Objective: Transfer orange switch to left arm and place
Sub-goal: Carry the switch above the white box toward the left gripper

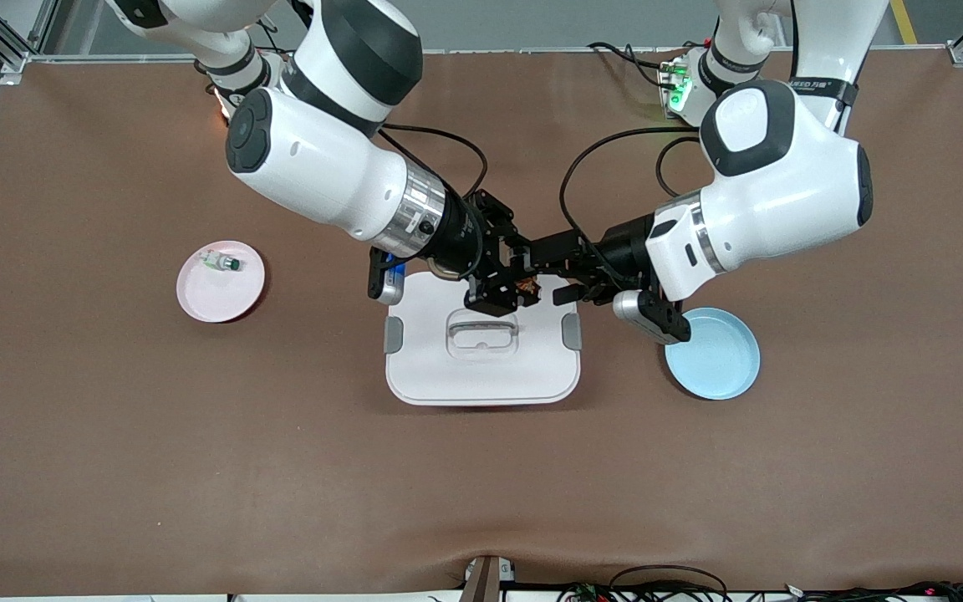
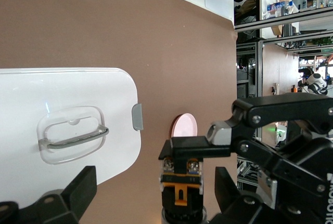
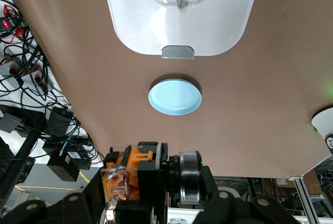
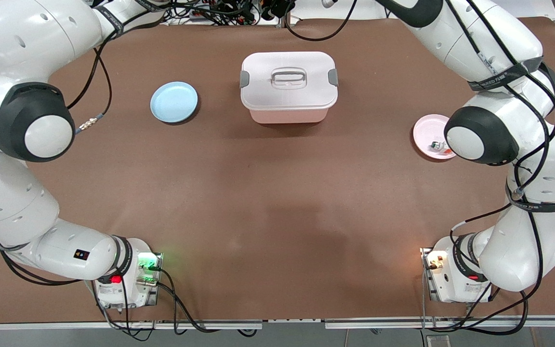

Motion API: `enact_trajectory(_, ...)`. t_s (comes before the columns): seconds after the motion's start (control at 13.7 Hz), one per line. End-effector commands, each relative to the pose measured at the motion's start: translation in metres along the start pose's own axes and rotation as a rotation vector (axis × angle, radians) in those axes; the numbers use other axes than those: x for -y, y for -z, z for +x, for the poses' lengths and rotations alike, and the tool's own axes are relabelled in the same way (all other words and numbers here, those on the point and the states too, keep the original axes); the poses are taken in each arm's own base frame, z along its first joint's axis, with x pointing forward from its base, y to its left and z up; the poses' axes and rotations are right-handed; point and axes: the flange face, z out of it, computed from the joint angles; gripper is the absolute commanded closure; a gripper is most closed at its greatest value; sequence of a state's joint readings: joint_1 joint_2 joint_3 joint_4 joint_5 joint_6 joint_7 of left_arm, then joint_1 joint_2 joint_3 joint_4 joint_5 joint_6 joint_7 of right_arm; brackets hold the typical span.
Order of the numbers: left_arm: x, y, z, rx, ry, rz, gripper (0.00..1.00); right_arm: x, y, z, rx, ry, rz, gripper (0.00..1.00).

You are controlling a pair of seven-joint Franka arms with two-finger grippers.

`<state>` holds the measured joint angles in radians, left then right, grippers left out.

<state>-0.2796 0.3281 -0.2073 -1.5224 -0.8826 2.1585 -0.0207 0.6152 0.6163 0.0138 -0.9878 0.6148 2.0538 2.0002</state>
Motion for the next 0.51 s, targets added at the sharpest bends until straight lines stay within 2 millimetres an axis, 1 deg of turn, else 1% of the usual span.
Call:
enact_trajectory(0.0,-0.003,0.000,0.001,-0.027,0.014,-0.021,0.00,0.002,-0.001,-0.009,0.040,-0.017,0.010,1.00)
enact_trajectory(0.15,-0.003,-0.001,0.002,-0.036,0.026,-0.038,0.00,0.003,0.000,-0.012,0.051,-0.037,0.030,1.00)
enact_trajectory(0.22,0.000,-0.008,0.002,-0.027,0.031,-0.036,0.00,0.001,-0.001,-0.014,0.058,-0.036,0.033,1.00)
enact_trajectory(0.29,-0.002,-0.012,0.000,-0.020,0.027,-0.036,0.00,0.002,0.000,-0.015,0.064,-0.038,0.043,1.00)
enact_trajectory(0.44,-0.001,-0.012,0.000,-0.020,0.018,-0.035,0.00,0.002,0.000,-0.016,0.067,-0.036,0.049,1.00)
